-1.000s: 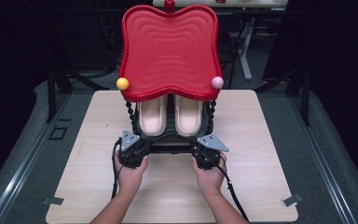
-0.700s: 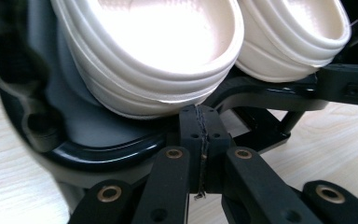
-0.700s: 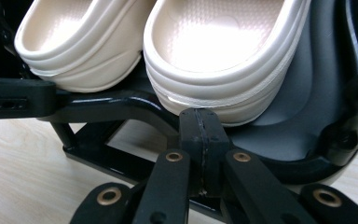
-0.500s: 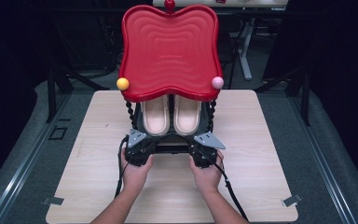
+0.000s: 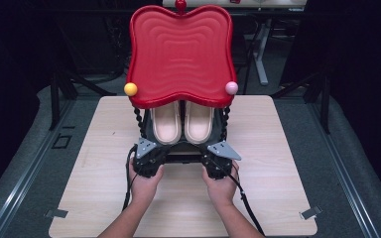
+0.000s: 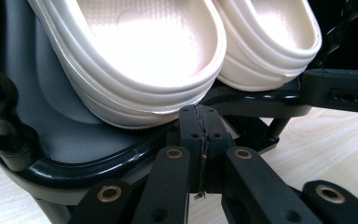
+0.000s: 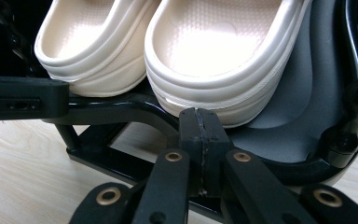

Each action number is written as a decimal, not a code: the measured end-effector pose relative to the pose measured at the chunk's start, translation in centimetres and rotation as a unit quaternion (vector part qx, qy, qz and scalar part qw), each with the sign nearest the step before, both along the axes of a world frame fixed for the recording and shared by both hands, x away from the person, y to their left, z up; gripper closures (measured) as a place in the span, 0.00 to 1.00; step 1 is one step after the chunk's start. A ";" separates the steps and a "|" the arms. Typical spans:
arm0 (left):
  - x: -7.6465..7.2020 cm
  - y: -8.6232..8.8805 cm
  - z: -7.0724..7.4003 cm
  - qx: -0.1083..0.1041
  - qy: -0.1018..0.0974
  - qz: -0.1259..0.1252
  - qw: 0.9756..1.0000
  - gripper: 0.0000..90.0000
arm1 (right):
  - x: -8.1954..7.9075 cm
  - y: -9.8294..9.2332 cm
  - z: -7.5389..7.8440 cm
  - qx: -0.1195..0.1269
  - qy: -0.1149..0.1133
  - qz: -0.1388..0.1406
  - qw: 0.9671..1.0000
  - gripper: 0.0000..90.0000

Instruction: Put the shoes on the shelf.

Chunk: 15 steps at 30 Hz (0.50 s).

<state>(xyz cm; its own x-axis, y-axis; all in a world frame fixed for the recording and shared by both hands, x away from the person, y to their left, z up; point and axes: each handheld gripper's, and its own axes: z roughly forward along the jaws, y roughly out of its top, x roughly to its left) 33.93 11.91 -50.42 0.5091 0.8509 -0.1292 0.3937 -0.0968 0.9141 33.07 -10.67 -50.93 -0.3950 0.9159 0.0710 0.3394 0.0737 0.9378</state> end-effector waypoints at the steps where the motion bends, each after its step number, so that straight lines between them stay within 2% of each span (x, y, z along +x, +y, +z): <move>1: 0.0 0.0 0.0 -0.003 -0.003 0.000 1.000 1.00 | -0.1 -0.1 0.1 -0.003 0.000 0.001 1.000 1.00; 6: -0.2 0.3 0.2 0.001 -0.006 0.002 1.000 1.00 | -0.3 -0.2 0.2 -0.008 -0.003 0.002 1.000 1.00; 15: -0.8 1.4 0.8 -0.004 -0.016 0.015 1.000 1.00 | -1.1 -1.2 0.7 -0.014 -0.017 -0.001 1.000 1.00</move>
